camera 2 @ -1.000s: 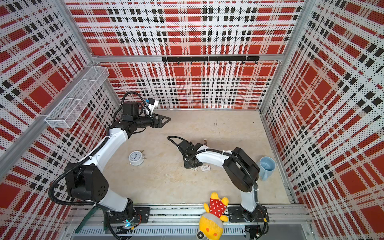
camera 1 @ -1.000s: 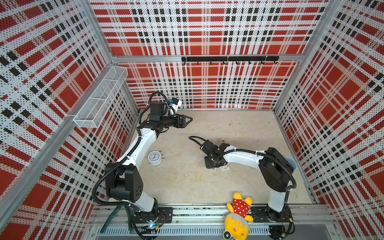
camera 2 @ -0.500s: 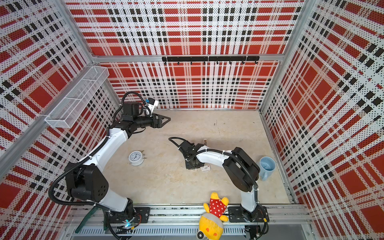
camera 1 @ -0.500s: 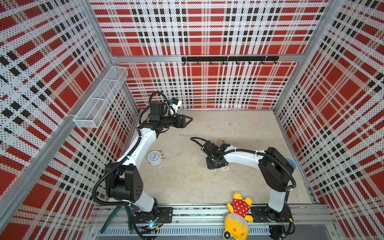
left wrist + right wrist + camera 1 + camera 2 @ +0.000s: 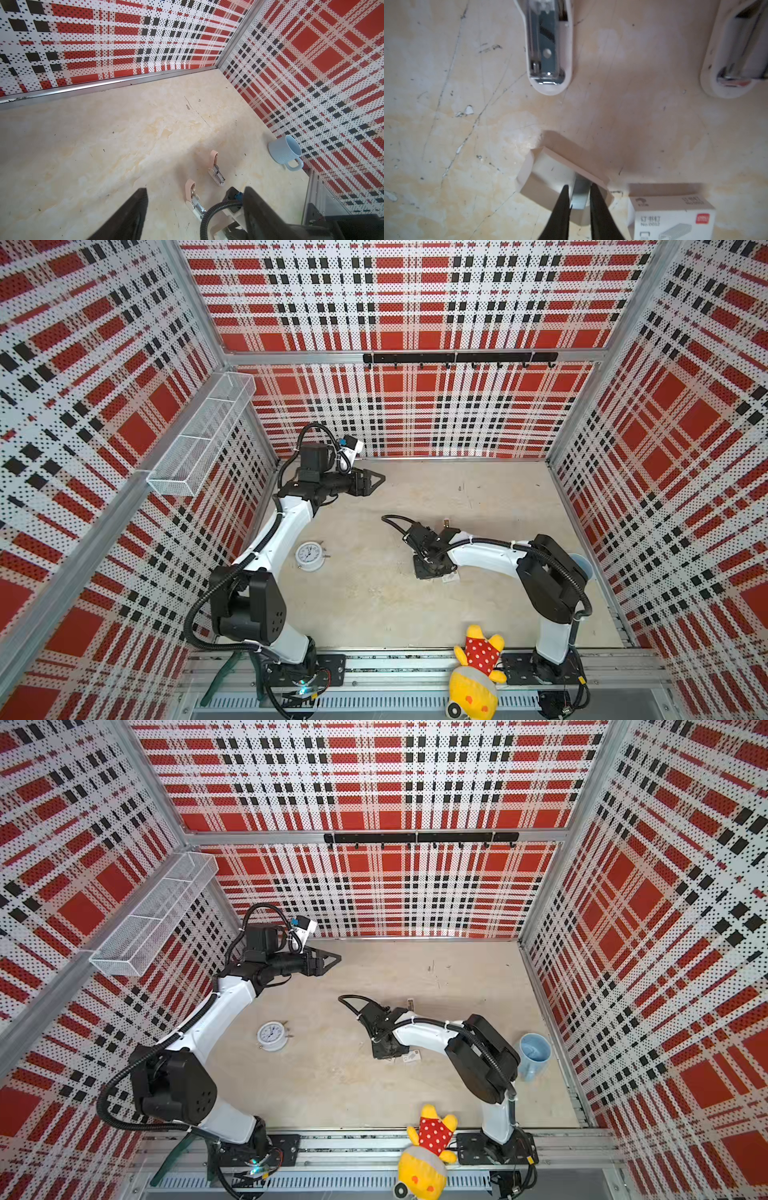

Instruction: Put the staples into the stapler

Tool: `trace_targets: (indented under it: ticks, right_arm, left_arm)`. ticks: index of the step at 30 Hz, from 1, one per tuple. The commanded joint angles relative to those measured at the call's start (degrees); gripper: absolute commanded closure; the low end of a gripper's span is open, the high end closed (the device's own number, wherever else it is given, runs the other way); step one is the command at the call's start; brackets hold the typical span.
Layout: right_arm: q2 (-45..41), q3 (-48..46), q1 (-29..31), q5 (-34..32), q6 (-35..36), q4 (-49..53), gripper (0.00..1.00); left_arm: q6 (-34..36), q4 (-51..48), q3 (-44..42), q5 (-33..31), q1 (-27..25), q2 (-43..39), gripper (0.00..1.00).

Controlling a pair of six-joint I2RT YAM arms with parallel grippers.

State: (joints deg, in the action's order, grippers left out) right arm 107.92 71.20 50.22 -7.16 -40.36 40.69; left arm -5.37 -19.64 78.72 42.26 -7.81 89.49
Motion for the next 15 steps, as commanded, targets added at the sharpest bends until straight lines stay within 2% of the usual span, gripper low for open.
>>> trace_targets:
  ticks: [1,15]
  right_arm:
    - [-0.49,-0.95,-0.47,-1.10,-1.30,0.02,0.79]
    - [0.12,-1.32,-1.03,-1.13,-2.30,0.52,0.80]
  left_arm:
    - [-0.70,1.56,-0.32,0.81,0.28,-1.85,0.25]
    - [-0.84,1.84,-0.57,0.89,0.38,-1.71,0.25]
